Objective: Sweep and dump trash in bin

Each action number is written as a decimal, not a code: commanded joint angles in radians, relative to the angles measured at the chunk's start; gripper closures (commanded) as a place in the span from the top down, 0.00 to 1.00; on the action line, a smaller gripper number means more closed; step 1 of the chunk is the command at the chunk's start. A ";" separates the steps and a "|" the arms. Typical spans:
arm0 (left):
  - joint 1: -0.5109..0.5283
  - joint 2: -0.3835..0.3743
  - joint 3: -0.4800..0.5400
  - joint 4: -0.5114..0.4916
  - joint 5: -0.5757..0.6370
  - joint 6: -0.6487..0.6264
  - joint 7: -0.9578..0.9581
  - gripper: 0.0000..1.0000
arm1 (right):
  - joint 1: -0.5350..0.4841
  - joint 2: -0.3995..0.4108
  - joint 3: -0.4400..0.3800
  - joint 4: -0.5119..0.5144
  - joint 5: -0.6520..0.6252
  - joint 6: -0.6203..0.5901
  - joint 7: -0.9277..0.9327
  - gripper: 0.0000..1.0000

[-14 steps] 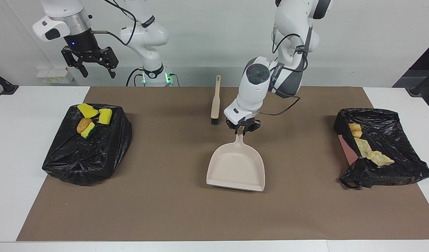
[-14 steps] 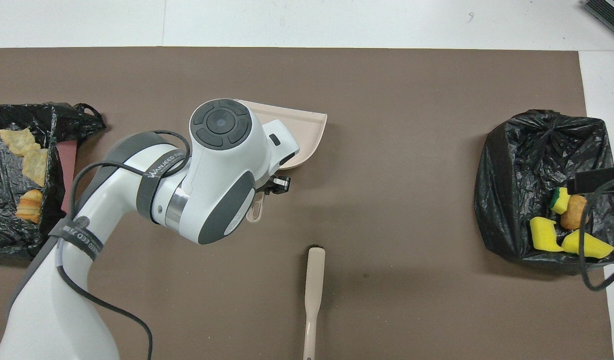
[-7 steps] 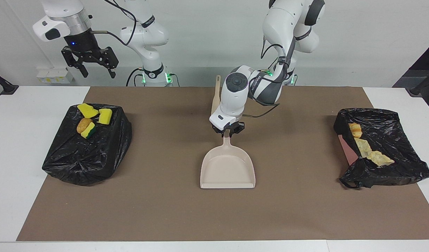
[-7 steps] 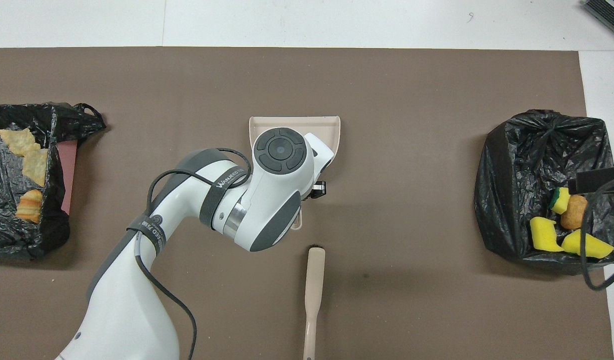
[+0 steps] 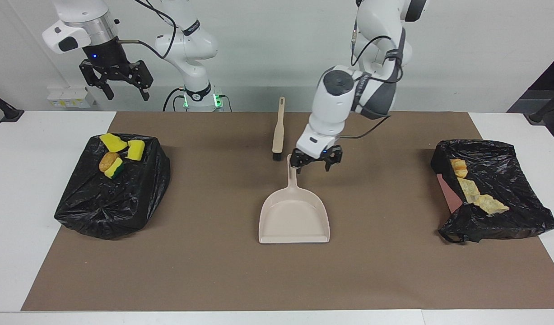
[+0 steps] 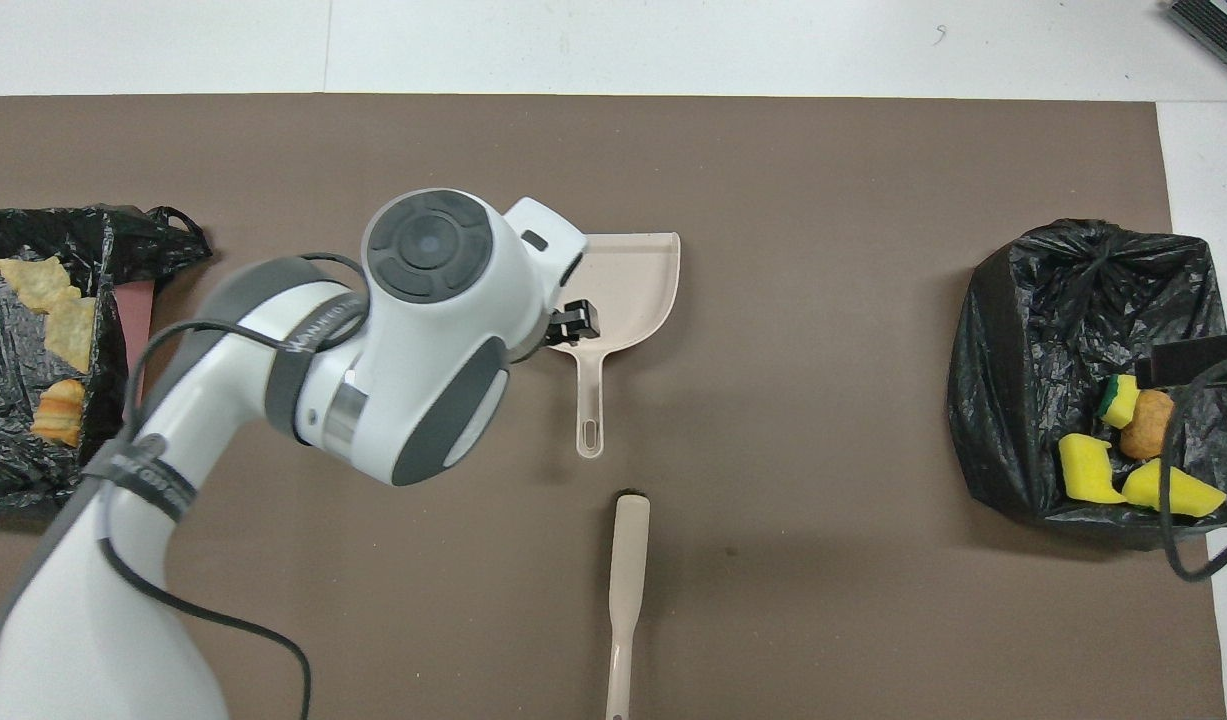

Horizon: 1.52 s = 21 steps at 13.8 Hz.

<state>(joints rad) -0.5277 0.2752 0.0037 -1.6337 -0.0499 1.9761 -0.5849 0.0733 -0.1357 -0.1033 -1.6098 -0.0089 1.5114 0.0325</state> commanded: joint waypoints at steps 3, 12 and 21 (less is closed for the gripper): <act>0.164 -0.086 -0.008 -0.011 -0.002 -0.088 0.212 1.00 | -0.009 -0.018 0.002 -0.018 0.017 0.001 -0.020 1.00; 0.436 -0.227 -0.005 -0.008 0.008 -0.272 0.640 1.00 | -0.009 -0.018 0.002 -0.018 0.018 0.001 -0.020 1.00; 0.477 -0.274 -0.002 0.093 0.051 -0.514 0.662 1.00 | -0.009 -0.018 0.002 -0.018 0.017 0.001 -0.020 1.00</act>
<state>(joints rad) -0.0552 -0.0151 0.0068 -1.6022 -0.0194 1.5447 0.0620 0.0733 -0.1357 -0.1033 -1.6098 -0.0089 1.5114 0.0325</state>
